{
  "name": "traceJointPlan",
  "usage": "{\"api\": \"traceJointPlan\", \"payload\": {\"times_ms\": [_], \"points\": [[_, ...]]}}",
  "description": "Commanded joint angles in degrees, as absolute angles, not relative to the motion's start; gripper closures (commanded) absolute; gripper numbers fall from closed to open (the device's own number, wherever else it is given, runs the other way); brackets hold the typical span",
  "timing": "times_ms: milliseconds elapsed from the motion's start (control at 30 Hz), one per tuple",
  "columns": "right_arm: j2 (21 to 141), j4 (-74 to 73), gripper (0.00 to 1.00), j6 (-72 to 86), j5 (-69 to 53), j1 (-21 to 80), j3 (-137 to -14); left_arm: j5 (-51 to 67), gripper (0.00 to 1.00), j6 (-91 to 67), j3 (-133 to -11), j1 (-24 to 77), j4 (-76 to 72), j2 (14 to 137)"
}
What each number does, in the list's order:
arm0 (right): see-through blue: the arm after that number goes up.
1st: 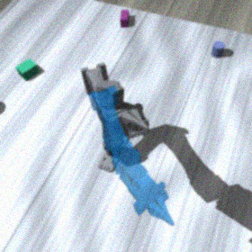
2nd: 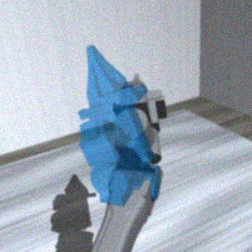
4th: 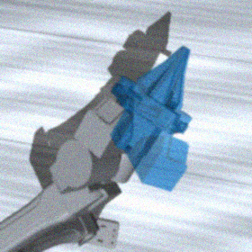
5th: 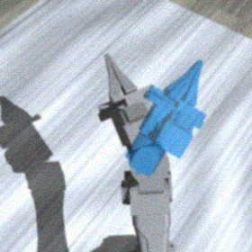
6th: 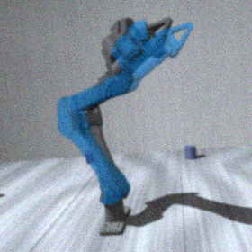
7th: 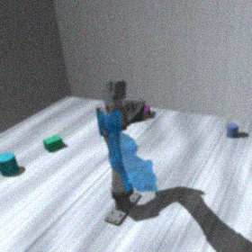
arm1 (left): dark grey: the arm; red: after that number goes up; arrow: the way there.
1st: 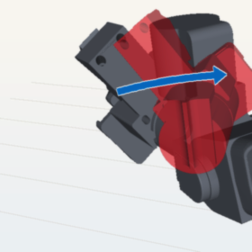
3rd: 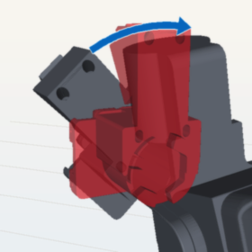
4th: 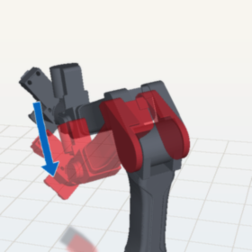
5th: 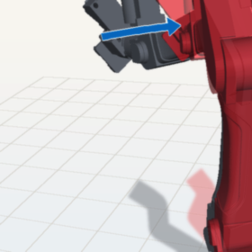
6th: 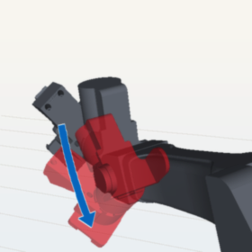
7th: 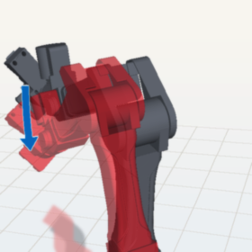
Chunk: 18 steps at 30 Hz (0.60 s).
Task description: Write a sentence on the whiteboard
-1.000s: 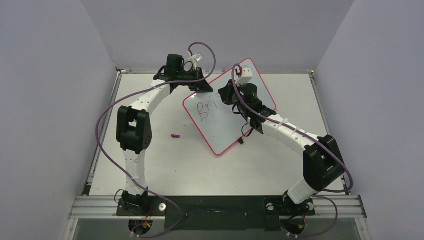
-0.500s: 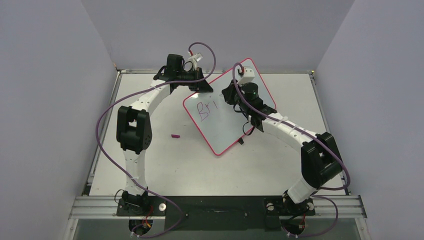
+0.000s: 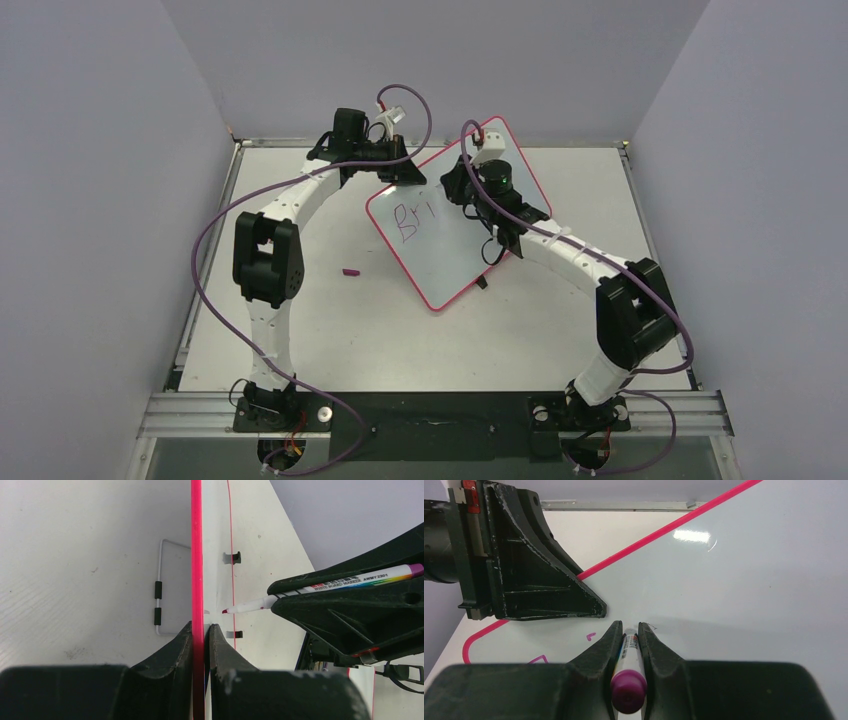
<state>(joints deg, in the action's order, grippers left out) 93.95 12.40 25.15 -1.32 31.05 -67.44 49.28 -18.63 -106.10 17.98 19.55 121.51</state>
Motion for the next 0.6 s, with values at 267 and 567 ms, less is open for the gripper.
{"api": "traceJointPlan", "payload": {"times_ms": [267,567], "points": [[95.89,15.2,1.0,25.97,-2.52,31.74,-69.3,48.84,1.0,-12.66,-106.79,19.51,19.86,118.85],[95.57,15.63,1.0,26.16,-3.06,32.9,-68.59,48.89,1.0,-12.59,-106.87,19.51,20.07,118.85]]}}
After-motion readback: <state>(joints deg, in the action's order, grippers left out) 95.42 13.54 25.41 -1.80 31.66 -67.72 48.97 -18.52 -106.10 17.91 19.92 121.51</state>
